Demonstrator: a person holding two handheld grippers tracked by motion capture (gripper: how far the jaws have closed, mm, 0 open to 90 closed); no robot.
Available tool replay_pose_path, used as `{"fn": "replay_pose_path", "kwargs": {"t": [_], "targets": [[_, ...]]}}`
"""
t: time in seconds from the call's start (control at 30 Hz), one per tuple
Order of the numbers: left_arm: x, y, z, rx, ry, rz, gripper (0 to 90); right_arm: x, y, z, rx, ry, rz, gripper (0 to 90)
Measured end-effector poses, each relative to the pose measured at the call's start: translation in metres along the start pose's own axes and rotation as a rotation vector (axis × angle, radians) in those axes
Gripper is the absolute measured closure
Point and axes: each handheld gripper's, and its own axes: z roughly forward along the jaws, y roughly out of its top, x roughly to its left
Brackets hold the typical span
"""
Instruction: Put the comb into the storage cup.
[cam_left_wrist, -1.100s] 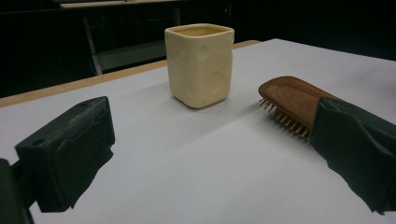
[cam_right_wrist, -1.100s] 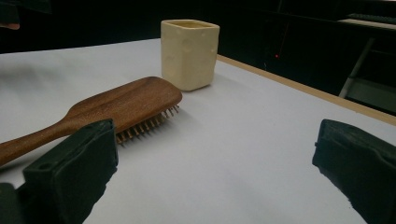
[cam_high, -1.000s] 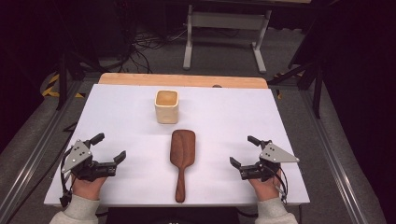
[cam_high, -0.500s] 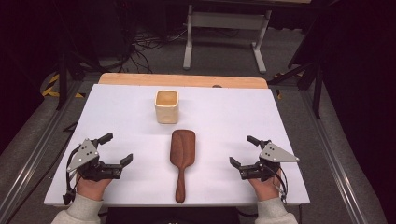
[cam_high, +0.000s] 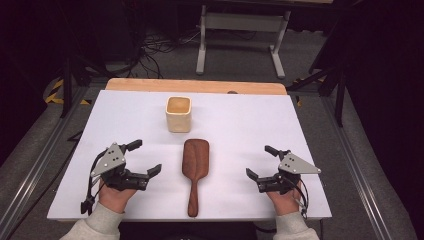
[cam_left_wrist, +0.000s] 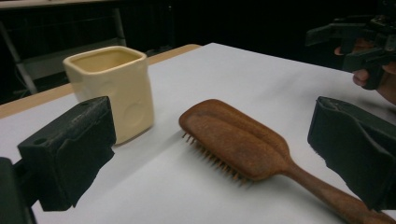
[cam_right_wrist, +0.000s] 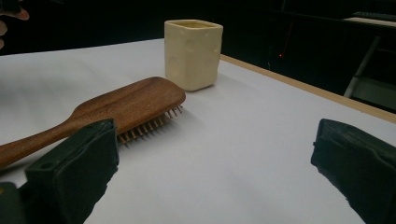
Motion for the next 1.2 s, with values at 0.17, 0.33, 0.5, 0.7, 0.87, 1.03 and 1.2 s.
{"fn": "replay_pose_path", "kwargs": {"t": [0.17,0.33,0.5,0.7,0.87,1.03,1.2], "targets": [[-0.009,0.009,0.013,0.000,-0.047,0.007,2.6,-0.001,0.000,0.000,-0.002,0.003,-0.001,1.0],[-0.018,0.016,0.024,0.004,-0.090,0.016,2.9,-0.001,0.000,-0.001,-0.002,0.005,-0.001,1.0],[-0.026,0.021,0.033,0.008,-0.125,0.031,3.2,-0.001,-0.001,-0.001,-0.002,0.008,0.001,0.9],[-0.039,0.028,0.046,0.012,-0.180,0.043,6.5,-0.002,-0.001,-0.001,-0.003,0.013,0.004,0.9],[-0.048,0.031,0.056,0.012,-0.228,0.049,8.1,-0.002,-0.001,-0.001,-0.005,0.018,0.006,0.9],[-0.054,0.030,0.063,0.025,-0.298,0.033,19.0,-0.002,-0.002,-0.001,-0.005,0.019,0.004,0.9],[-0.056,0.028,0.071,0.045,-0.427,-0.016,58.6,-0.002,-0.002,-0.001,-0.005,0.023,0.007,0.9]]}}
